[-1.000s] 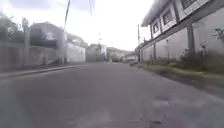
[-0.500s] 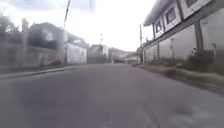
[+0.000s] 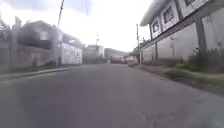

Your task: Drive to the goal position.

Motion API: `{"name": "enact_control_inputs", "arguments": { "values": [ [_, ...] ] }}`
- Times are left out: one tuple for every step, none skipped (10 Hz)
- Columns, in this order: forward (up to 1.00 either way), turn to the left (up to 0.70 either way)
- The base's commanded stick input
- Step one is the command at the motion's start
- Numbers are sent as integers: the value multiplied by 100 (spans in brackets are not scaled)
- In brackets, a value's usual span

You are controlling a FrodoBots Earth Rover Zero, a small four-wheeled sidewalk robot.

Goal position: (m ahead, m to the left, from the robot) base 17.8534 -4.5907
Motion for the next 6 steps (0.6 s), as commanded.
{"name": "enact_control_inputs", "arguments": {
  "values": [
    [100, 0],
    [100, 0],
    [100, 0],
    [100, 0],
    [100, 0],
    [100, 0]
  ]
}}
